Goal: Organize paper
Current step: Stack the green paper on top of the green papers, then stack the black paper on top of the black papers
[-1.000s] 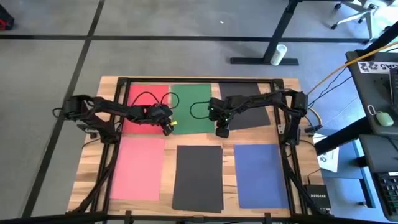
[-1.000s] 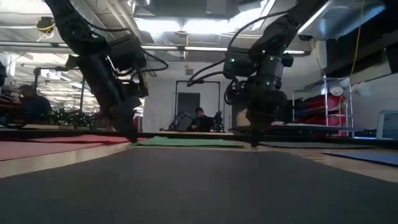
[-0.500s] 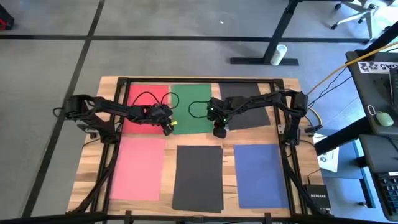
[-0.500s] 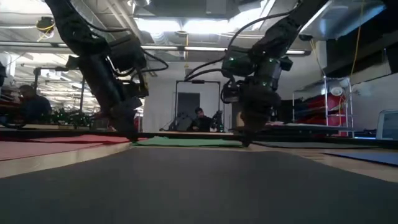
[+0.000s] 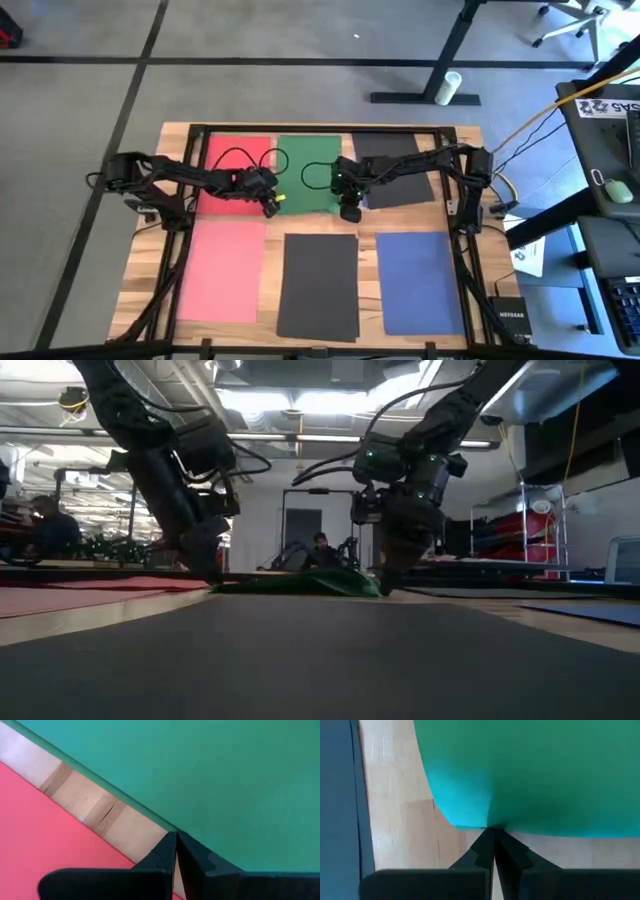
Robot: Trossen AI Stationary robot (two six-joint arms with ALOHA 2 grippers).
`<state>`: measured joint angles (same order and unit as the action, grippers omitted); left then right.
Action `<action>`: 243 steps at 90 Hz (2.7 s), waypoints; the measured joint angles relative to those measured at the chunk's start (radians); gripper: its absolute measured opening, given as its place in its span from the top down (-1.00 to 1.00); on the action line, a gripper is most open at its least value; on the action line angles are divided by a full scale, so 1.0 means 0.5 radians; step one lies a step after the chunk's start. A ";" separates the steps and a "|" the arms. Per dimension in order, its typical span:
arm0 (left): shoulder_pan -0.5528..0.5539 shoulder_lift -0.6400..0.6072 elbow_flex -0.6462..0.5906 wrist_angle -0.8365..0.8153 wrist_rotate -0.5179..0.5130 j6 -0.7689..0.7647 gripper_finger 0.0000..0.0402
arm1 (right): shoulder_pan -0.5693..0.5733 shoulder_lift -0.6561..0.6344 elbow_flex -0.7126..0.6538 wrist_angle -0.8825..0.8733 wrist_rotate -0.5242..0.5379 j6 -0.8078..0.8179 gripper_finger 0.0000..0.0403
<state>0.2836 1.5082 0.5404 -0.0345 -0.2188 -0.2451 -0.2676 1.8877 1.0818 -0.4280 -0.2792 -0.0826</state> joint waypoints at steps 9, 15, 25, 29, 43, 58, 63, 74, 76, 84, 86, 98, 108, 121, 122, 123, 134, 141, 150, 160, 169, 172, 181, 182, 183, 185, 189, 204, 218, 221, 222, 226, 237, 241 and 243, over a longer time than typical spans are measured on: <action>0.000 0.000 0.000 0.000 -0.001 0.004 1.00 | 0.000 -0.001 0.003 -0.055 -0.004 -0.001 1.00; 0.000 0.000 0.000 0.000 -0.002 0.004 1.00 | 0.000 -0.002 0.004 -0.076 -0.005 -0.002 1.00; 0.001 -0.020 -0.001 -0.007 -0.005 0.005 1.00 | 0.000 -0.004 0.004 -0.109 -0.005 -0.002 1.00; 0.001 -0.032 -0.003 -0.014 -0.017 0.005 1.00 | 0.000 -0.005 0.004 -0.119 -0.005 -0.002 1.00; 0.002 -0.108 -0.005 -0.023 -0.050 0.026 1.00 | -0.001 -0.005 0.004 -0.130 -0.004 -0.003 1.00; 0.000 -0.222 -0.005 -0.024 -0.051 0.025 1.00 | -0.001 -0.006 0.002 -0.134 -0.003 -0.008 1.00; -0.001 -0.263 -0.004 -0.031 -0.052 0.025 1.00 | -0.001 -0.006 0.001 -0.133 -0.003 -0.008 1.00; -0.001 -0.340 -0.004 -0.061 -0.053 0.023 1.00 | -0.001 -0.006 -0.001 -0.109 -0.002 -0.008 1.00; -0.001 -0.351 -0.004 -0.069 -0.053 0.022 1.00 | -0.001 -0.006 -0.002 -0.105 -0.003 -0.008 1.00; -0.005 -0.380 -0.003 -0.089 -0.055 0.019 1.00 | -0.001 -0.006 -0.002 -0.094 -0.004 -0.008 1.00; -0.007 -0.384 -0.003 -0.088 -0.055 0.019 1.00 | -0.002 -0.006 -0.002 -0.093 -0.004 -0.008 1.00; -0.018 -0.386 -0.003 -0.077 -0.056 0.020 1.00 | -0.002 -0.006 -0.003 -0.089 -0.004 -0.008 1.00; -0.028 -0.386 -0.002 -0.076 -0.056 0.020 1.00 | -0.002 -0.006 -0.003 -0.089 -0.005 -0.008 1.00; -0.045 -0.386 0.000 -0.064 -0.056 0.019 1.00 | -0.003 -0.025 -0.002 -0.169 -0.062 -0.010 1.00; -0.045 -0.386 0.000 -0.063 -0.056 0.020 1.00 | -0.003 -0.030 -0.002 -0.187 -0.070 -0.011 1.00; -0.045 -0.386 0.000 -0.062 -0.056 0.020 1.00 | -0.003 -0.034 -0.003 -0.207 -0.076 -0.011 1.00; -0.045 -0.386 0.001 -0.046 -0.056 0.028 1.00 | 0.002 -0.115 -0.013 -0.488 -0.092 -0.051 1.00; -0.044 -0.386 0.001 -0.047 -0.056 0.033 1.00 | 0.003 -0.185 -0.009 -0.637 -0.054 -0.055 1.00; -0.045 -0.386 0.001 -0.040 -0.056 0.034 1.00 | 0.038 -0.271 -0.009 -0.833 0.097 -0.059 1.00; -0.044 -0.386 0.001 -0.036 -0.056 0.034 1.00 | 0.147 -0.340 -0.008 -0.929 0.374 -0.053 1.00; -0.045 -0.386 0.001 0.001 -0.056 0.039 1.00 | 0.252 -0.354 -0.015 -0.919 0.575 0.018 0.99; -0.045 -0.386 0.001 0.011 -0.056 0.046 1.00 | 0.288 -0.354 -0.024 -0.907 0.635 0.044 0.97; -0.045 -0.386 0.001 0.039 -0.056 0.073 1.00 | 0.383 -0.350 -0.057 -0.823 0.749 0.110 0.85; -0.045 -0.386 0.001 0.042 -0.056 0.073 1.00 | 0.393 -0.350 -0.061 -0.811 0.759 0.121 0.83; -0.045 -0.386 0.001 0.044 -0.057 0.073 1.00 | 0.403 -0.349 -0.066 -0.801 0.769 0.134 0.81; -0.044 -0.386 0.001 0.045 -0.057 0.073 1.00 | 0.424 -0.349 -0.074 -0.785 0.784 0.158 0.77; -0.044 -0.386 0.001 0.044 -0.057 0.073 1.00 | 0.462 -0.349 -0.093 -0.736 0.828 0.207 0.68; -0.043 -0.386 0.001 0.043 -0.057 0.077 1.00 | 0.554 -0.349 -0.198 -0.548 0.987 0.352 0.35; -0.042 -0.386 0.001 0.043 -0.057 0.083 1.00 | 0.577 -0.349 -0.334 -0.417 1.176 0.426 0.20; -0.042 -0.386 0.001 0.042 -0.057 0.087 1.00 | 0.576 -0.349 -0.356 -0.401 1.205 0.439 0.20; -0.042 -0.386 0.001 0.042 -0.057 0.087 1.00 | 0.576 -0.349 -0.362 -0.394 1.212 0.445 0.19; -0.042 -0.386 0.001 0.042 -0.058 0.088 1.00 | 0.577 -0.353 -0.388 -0.374 1.241 0.467 0.20; -0.042 -0.386 0.001 0.043 -0.059 0.088 1.00 | 0.579 -0.360 -0.454 -0.299 1.283 0.474 0.22; -0.042 -0.386 0.001 0.042 -0.064 0.087 1.00 | 0.579 -0.360 -0.465 -0.289 1.288 0.483 0.23; -0.042 -0.386 0.000 0.041 -0.069 0.087 1.00 | 0.579 -0.360 -0.468 -0.286 1.291 0.488 0.23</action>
<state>0.2626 1.3151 0.5405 -0.0139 -0.2534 -0.2014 0.0219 1.7080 0.8477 -0.5708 0.3661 0.1612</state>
